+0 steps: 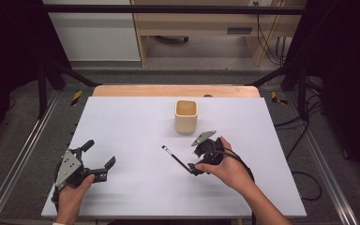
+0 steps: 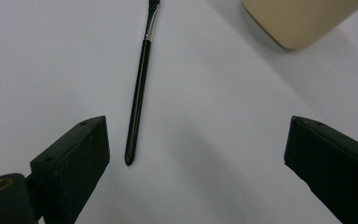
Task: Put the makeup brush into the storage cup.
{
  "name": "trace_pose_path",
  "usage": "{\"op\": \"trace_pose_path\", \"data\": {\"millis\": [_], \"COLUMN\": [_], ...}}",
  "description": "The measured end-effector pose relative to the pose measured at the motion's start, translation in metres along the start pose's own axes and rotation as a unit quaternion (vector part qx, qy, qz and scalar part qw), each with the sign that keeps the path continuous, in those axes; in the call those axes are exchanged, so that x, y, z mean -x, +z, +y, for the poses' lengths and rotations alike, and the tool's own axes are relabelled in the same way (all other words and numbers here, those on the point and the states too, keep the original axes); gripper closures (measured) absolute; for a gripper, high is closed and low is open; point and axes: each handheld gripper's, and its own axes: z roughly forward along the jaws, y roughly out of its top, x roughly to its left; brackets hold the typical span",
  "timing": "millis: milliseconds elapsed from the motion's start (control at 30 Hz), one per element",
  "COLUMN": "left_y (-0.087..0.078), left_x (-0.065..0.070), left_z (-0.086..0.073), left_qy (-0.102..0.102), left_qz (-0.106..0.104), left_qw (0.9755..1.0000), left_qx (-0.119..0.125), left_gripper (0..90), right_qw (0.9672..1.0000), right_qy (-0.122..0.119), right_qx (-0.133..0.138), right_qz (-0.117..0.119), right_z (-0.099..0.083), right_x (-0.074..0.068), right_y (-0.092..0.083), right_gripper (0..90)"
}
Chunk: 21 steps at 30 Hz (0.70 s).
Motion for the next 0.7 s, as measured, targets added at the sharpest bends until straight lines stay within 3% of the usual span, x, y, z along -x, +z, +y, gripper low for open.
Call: {"op": "trace_pose_path", "data": {"millis": [700], "left_y": [0.0], "left_x": [0.0], "left_z": [0.0], "left_qy": [-0.001], "left_qz": [-0.001], "left_qw": [1.0], "left_qx": [0.0], "left_gripper": [0.8], "right_qw": [0.9998], "right_qy": [-0.005], "right_qx": [-0.013], "right_qz": [0.013], "right_z": [0.022], "right_x": [-0.007], "right_y": [0.02], "right_gripper": [6.2]}}
